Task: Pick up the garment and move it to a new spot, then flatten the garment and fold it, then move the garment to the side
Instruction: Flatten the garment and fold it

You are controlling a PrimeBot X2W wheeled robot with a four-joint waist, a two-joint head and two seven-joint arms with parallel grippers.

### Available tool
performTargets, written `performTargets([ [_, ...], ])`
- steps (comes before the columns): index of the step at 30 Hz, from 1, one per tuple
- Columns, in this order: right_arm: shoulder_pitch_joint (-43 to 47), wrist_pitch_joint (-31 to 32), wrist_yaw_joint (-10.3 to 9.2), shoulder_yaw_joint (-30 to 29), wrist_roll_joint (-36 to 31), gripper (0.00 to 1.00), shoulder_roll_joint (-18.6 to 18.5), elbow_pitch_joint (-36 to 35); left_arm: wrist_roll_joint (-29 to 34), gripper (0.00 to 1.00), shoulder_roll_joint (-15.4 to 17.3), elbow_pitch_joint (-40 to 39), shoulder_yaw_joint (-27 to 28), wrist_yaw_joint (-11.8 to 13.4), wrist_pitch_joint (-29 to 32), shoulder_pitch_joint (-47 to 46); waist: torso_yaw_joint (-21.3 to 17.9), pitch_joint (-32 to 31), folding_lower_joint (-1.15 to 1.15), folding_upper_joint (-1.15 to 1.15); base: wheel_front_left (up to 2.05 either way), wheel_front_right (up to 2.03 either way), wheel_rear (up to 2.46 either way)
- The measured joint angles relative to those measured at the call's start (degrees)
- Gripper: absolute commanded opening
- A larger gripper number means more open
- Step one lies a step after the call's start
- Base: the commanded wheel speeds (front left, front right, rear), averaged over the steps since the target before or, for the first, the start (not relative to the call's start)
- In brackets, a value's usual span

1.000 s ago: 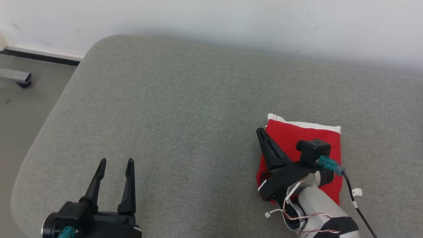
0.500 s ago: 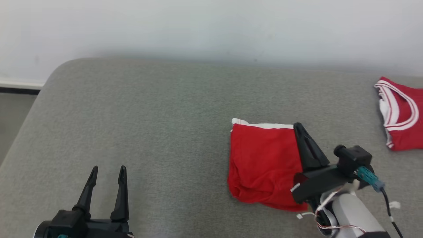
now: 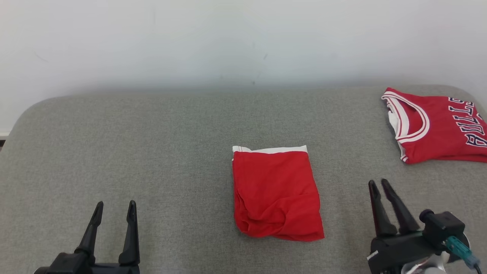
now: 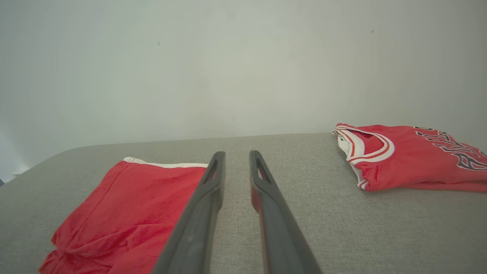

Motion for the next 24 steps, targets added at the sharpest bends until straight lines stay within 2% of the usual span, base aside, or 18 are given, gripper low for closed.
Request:
performTargets([
  [1,0.85,0.26,0.00,-0.23,-0.24,1.00,0.00,-0.77,0.00,1.00,0.09,-0.10,0.19,0.00,0.00,0.31,-0.28,-0.20,0.00,0.00,0.00,0.00,0.00],
  [7,5.52,2.40,0.00,-2.86,-1.63,1.00,0.83,-5.35,-0.02,1.00,0.57,-1.18,0.37,0.00,0.00,2.09,-0.92,-1.19,0.00,0.00,0.00,0.00,0.00],
  [18,11.31,6.00,0.00,-6.94,-4.10,1.00,3.58,-12.94,-1.42,1.00,2.03,-2.82,0.70,0.02,0.46,4.16,0.20,-1.44,0.01,0.00,0.00,0.00,0.00],
  [24,12.75,7.20,0.00,-7.89,-4.60,1.00,4.34,-14.30,-2.11,1.00,2.50,-4.28,0.89,0.02,1.01,5.08,0.48,-1.41,0.01,0.00,0.00,0.00,0.00],
])
